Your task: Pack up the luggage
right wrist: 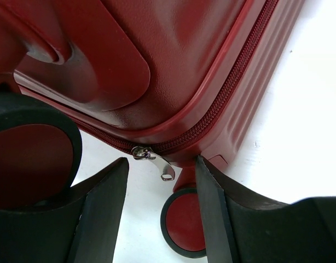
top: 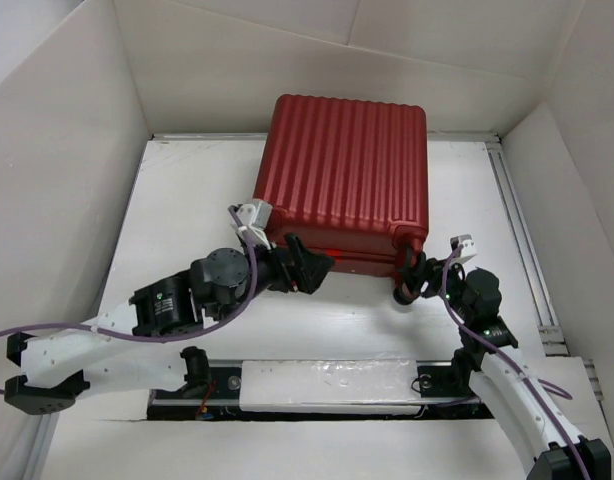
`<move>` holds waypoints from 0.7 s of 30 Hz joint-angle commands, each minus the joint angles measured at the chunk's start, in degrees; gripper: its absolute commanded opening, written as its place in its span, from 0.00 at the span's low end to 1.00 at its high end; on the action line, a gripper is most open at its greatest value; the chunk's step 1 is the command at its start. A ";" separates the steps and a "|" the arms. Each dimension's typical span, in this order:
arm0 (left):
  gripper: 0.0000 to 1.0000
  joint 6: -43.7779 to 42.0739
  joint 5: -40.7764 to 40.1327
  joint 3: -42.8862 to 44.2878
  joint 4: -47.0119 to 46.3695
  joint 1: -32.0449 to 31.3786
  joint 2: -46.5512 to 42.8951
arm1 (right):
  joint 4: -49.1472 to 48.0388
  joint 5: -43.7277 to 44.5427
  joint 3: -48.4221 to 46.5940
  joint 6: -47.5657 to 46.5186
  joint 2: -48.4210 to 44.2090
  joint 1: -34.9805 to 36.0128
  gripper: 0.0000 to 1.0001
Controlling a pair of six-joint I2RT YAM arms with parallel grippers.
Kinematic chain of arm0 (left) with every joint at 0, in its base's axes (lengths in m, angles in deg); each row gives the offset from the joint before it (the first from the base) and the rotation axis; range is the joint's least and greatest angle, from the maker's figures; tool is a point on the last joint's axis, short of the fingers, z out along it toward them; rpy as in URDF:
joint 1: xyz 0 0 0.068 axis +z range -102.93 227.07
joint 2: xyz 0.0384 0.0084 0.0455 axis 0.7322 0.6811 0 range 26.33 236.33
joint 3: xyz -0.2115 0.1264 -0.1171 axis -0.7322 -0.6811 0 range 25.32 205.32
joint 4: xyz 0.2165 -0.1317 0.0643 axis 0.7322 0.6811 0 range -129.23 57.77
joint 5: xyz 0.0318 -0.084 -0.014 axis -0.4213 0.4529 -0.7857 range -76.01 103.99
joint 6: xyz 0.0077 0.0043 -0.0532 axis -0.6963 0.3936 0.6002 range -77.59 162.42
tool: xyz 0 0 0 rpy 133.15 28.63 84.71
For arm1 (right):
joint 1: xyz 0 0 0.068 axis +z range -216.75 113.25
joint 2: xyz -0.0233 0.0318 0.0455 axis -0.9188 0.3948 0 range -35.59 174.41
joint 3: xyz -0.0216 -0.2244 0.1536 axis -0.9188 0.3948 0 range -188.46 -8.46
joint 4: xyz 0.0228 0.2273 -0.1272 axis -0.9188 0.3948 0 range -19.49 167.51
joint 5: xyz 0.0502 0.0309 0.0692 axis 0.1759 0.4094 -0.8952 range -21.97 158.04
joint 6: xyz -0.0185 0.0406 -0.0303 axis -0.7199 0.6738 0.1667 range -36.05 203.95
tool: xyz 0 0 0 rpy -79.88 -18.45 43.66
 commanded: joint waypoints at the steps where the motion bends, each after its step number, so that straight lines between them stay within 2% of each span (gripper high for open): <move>1: 1.00 -2.56 -13.39 0.61 1.03 -0.11 1.86 | -7.53 -2.61 -0.40 -1.01 -0.90 0.62 0.58; 2: 1.00 -3.33 -18.38 -2.63 -1.05 1.89 2.48 | -7.53 -2.61 -0.40 -1.01 -0.90 0.62 0.58; 3: 1.00 -4.47 -14.87 -3.35 0.06 15.49 3.96 | -7.53 -2.61 -0.40 -1.01 -0.90 0.62 0.58; 4: 1.00 -6.92 15.01 0.29 0.68 24.15 2.93 | -7.01 -2.61 -0.40 -1.01 -0.37 0.62 0.58; 5: 1.00 -8.68 23.84 -1.93 -9.58 31.46 0.05 | -7.00 -3.31 -0.40 -1.01 -0.37 0.62 0.58; 6: 1.00 -8.70 21.75 -3.96 -11.25 43.28 -4.24 | -7.00 -3.32 -0.40 -1.01 -0.37 1.23 0.58; 7: 1.00 -10.96 19.64 1.24 -7.43 49.23 -3.59 | -7.00 -2.71 -0.40 -1.01 -1.06 1.24 0.58; 8: 1.00 -13.60 33.63 4.52 -0.87 54.33 -2.54 | -7.00 -2.70 -0.40 -1.01 -1.07 1.24 0.58; 9: 1.00 -15.27 40.04 5.50 -0.80 62.22 -2.53 | -7.00 -2.00 0.12 -1.01 -1.07 1.24 0.58; 10: 1.00 -16.07 41.14 4.56 -0.80 64.47 -2.53 | -7.00 -2.00 0.13 -1.01 -1.68 1.24 0.58; 11: 1.00 -17.91 38.81 1.94 0.07 64.49 -2.53 | -7.00 -0.95 0.13 -1.01 -1.69 1.76 0.58; 13: 1.00 -19.16 40.79 -1.76 2.45 64.49 -3.21 | -7.00 -0.94 0.13 -1.01 -1.08 1.76 0.58; 14: 1.00 -19.16 41.41 -8.65 0.79 64.49 -5.32 | -7.00 -0.94 0.13 -1.01 -1.07 1.76 0.58; 15: 1.00 -18.55 41.42 -12.29 -4.88 64.49 -8.30 | -7.00 -0.94 0.13 -1.01 -1.07 1.76 0.58; 17: 1.00 -17.49 42.91 -17.58 -7.83 63.97 -14.01 | -7.00 -0.94 0.13 -1.01 -0.54 1.76 0.56; 21: 1.00 -20.83 45.46 -18.91 -6.43 61.42 -11.14 | -7.71 -0.94 -0.40 -1.01 0.51 1.76 0.52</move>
